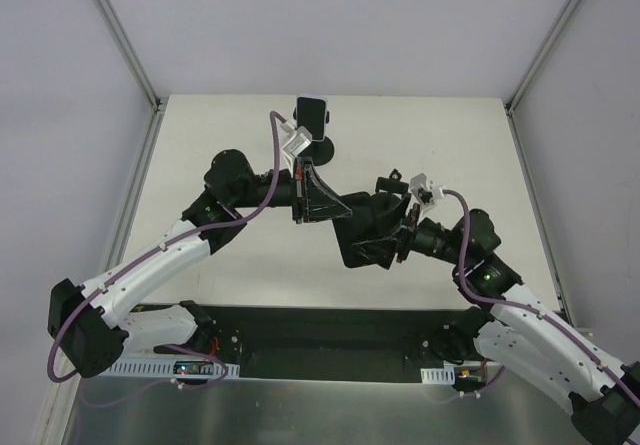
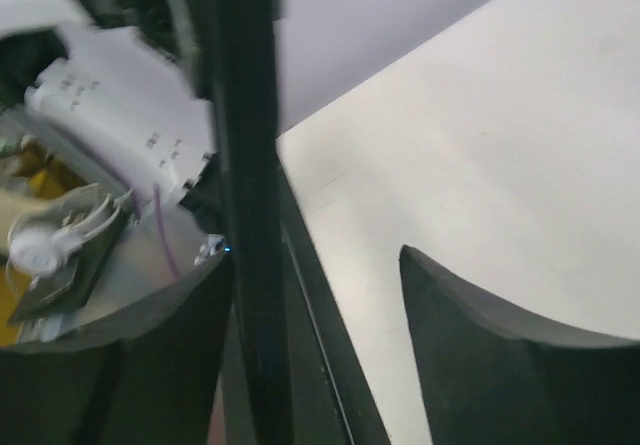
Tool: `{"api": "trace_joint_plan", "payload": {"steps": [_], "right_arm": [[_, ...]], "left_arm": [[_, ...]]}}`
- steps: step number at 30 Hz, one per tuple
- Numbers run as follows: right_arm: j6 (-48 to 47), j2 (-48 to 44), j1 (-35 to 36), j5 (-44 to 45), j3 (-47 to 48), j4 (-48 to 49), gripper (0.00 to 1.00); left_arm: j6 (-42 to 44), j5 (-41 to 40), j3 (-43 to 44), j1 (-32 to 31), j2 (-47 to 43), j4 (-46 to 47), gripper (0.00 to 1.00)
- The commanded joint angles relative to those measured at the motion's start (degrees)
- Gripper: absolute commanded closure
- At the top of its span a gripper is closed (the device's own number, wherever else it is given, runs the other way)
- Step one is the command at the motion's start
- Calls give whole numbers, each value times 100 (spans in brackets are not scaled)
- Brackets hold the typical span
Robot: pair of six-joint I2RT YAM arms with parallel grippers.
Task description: Place the phone on the phone stand
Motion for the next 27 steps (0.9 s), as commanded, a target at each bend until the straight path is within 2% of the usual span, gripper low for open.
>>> {"api": "trace_joint_plan", "payload": {"steps": [1,2,3,4,5,8,11,15,18,20,23,27], "right_arm": [[-639,-326,-33,2528,668,-2280,21],[-570,-397,-33,3839,825,-2746,9],[-508,-468,-59,4488,870,-3447,4],[-482,-582,-85,4912,906,-3706,1],[-525,-644,-112,5308,950,-3865,0],[-596,-688,-305,5443,1055,-4279,0],[-718,-382,-533,5146,1310,-4543,8],[-1104,207,-709,4995,1670,-4649,32],[-1342,874,-718,5179,1960,-4693,48],[-1378,1121,-719,5171,2189,-4667,57],[-1378,1535,-719,5302,2522,-4666,58],[-1378,2017,-719,5505,2848,-4780,59]], "left_arm": [[1053,-1343,1290,-93,-7,-1892,100],[1272,-1522,1684,-84,28,-2187,100],[1709,-1620,1896,-84,81,-2390,100],[1914,-1656,2099,-75,229,-2670,100],[2099,-1630,2466,-67,309,-2743,100],[2741,-1429,3161,21,713,-2979,100],[3277,-990,3785,214,1161,-3051,100],[3691,-374,4411,408,1645,-3103,100],[3796,-119,4492,496,1856,-3095,100],[3876,31,4212,496,1848,-3095,100],[3894,-162,3825,514,1743,-2929,100],[3727,49,3402,636,1619,-2551,100]]}}
